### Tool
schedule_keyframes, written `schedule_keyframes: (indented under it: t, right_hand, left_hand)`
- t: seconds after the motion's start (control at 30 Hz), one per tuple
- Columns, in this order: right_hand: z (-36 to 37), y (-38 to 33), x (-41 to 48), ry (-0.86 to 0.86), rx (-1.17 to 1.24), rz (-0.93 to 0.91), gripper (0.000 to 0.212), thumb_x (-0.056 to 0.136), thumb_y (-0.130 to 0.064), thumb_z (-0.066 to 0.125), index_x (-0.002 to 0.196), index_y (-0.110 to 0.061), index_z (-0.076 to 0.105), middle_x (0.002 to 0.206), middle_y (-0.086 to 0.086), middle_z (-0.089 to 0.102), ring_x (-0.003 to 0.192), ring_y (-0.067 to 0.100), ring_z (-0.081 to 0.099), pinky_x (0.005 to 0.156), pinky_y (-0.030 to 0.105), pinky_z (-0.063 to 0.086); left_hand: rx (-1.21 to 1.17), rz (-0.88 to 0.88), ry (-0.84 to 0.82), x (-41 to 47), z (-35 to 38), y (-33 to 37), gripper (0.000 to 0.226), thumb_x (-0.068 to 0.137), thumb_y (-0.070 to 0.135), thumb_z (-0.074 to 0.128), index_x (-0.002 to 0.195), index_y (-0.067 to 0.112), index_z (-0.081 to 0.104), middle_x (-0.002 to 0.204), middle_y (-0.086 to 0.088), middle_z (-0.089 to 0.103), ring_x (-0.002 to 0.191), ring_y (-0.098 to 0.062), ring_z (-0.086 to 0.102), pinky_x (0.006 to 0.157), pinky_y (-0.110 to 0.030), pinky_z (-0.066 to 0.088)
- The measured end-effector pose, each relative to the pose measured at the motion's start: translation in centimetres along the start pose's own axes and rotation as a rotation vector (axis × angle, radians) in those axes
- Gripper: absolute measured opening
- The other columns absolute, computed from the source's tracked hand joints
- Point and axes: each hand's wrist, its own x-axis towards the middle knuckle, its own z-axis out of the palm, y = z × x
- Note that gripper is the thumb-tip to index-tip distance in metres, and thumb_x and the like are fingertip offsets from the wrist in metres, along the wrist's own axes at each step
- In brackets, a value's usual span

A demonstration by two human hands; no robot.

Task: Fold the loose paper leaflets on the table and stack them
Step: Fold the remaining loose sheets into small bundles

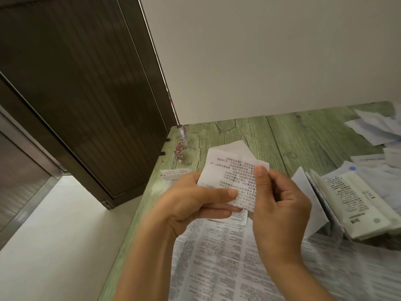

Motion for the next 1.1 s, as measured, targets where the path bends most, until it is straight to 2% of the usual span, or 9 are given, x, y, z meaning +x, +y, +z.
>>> schedule_keyframes:
  t: [0.07, 0.23, 0.33, 0.4, 0.47, 0.6, 0.77, 0.97, 1.1]
  right_hand:
    - [0.1, -0.1, -0.2, -0.011, -0.010, -0.022, 0.019, 0.089, -0.034, 0.057, 0.070, -0.033, 0.060, 0.065, -0.011, 0.062, 0.052, 0.004, 0.053, 0.045, 0.012, 0.040]
    - [0.3, -0.5, -0.5, -0.012, 0.014, 0.021, 0.021, 0.089, -0.034, 0.058, 0.069, -0.029, 0.061, 0.056, -0.015, 0.058, 0.049, 0.007, 0.051, 0.042, 0.020, 0.043]
    - [0.4, -0.6, -0.6, -0.003, 0.017, 0.057, 0.020, 0.085, -0.037, 0.054, 0.068, -0.029, 0.062, 0.058, -0.008, 0.060, 0.048, 0.012, 0.051, 0.043, 0.033, 0.047]
    - [0.6, -0.6, -0.7, -0.005, 0.009, 0.083, 0.022, 0.084, -0.039, 0.054, 0.066, -0.028, 0.061, 0.060, -0.002, 0.061, 0.049, 0.021, 0.052, 0.044, 0.042, 0.046]
    - [0.6, -0.7, -0.9, -0.012, 0.013, 0.110, 0.025, 0.083, -0.040, 0.053, 0.064, -0.025, 0.060, 0.060, 0.002, 0.061, 0.048, 0.026, 0.051, 0.042, 0.045, 0.045]
    - [0.6, -0.9, -1.1, -0.047, 0.031, 0.134, 0.026, 0.081, -0.042, 0.054, 0.065, -0.023, 0.060, 0.059, 0.001, 0.061, 0.046, 0.017, 0.049, 0.041, 0.041, 0.046]
    - [0.3, -0.8, -0.8, -0.040, 0.013, 0.165, 0.028, 0.080, -0.044, 0.054, 0.067, -0.020, 0.059, 0.065, 0.004, 0.063, 0.057, 0.028, 0.056, 0.046, 0.045, 0.048]
    - [0.3, -1.0, -0.7, -0.048, 0.019, 0.235, 0.030, 0.077, -0.045, 0.057, 0.066, -0.018, 0.059, 0.065, 0.006, 0.063, 0.058, 0.031, 0.055, 0.046, 0.043, 0.048]
    - [0.3, -1.0, -0.7, -0.051, 0.035, 0.254, 0.029, 0.078, -0.043, 0.057, 0.067, -0.017, 0.059, 0.065, 0.003, 0.064, 0.054, 0.022, 0.056, 0.046, 0.039, 0.049]
  left_hand:
    - [-0.002, -0.005, -0.004, -0.2, -0.4, 0.1, 0.038, 0.058, 0.004, 0.070, 0.096, 0.004, 0.067, 0.089, -0.014, 0.074, 0.069, -0.020, 0.072, 0.055, -0.019, 0.057]
    - [-0.068, -0.039, -0.053, -0.8, -1.8, 0.4, 0.035, 0.067, 0.006, 0.062, 0.100, -0.003, 0.066, 0.093, -0.021, 0.072, 0.069, -0.022, 0.072, 0.054, -0.020, 0.057]
    - [-0.129, -0.055, -0.125, -1.1, -2.5, 0.5, 0.033, 0.072, 0.002, 0.057, 0.102, -0.006, 0.064, 0.095, -0.025, 0.070, 0.073, -0.025, 0.072, 0.055, -0.021, 0.057]
    - [-0.157, -0.058, -0.169, -1.3, -3.1, 0.5, 0.033, 0.074, -0.001, 0.055, 0.105, -0.007, 0.063, 0.100, -0.028, 0.068, 0.078, -0.027, 0.072, 0.058, -0.021, 0.058]
    - [-0.187, -0.054, -0.215, -1.5, -3.7, 0.5, 0.029, 0.080, -0.002, 0.057, 0.107, -0.008, 0.065, 0.107, -0.031, 0.065, 0.087, -0.032, 0.071, 0.062, -0.024, 0.059]
    - [-0.144, -0.048, -0.218, -1.6, -4.2, 0.5, 0.033, 0.082, -0.003, 0.057, 0.115, -0.003, 0.063, 0.112, -0.029, 0.064, 0.091, -0.033, 0.070, 0.066, -0.027, 0.060]
    - [-0.027, -0.019, -0.090, -1.3, -3.1, 0.6, 0.035, 0.075, 0.010, 0.057, 0.108, 0.001, 0.065, 0.102, -0.021, 0.070, 0.078, -0.023, 0.072, 0.058, -0.020, 0.058]
    - [-0.021, -0.006, -0.073, -1.3, -3.2, 0.6, 0.025, 0.088, -0.003, 0.048, 0.106, 0.000, 0.065, 0.101, -0.019, 0.071, 0.083, -0.026, 0.072, 0.062, -0.020, 0.058]
    - [-0.019, -0.002, -0.071, -1.2, -3.1, 0.6, 0.026, 0.089, -0.006, 0.046, 0.107, -0.001, 0.064, 0.100, -0.018, 0.071, 0.082, -0.026, 0.072, 0.062, -0.020, 0.058]
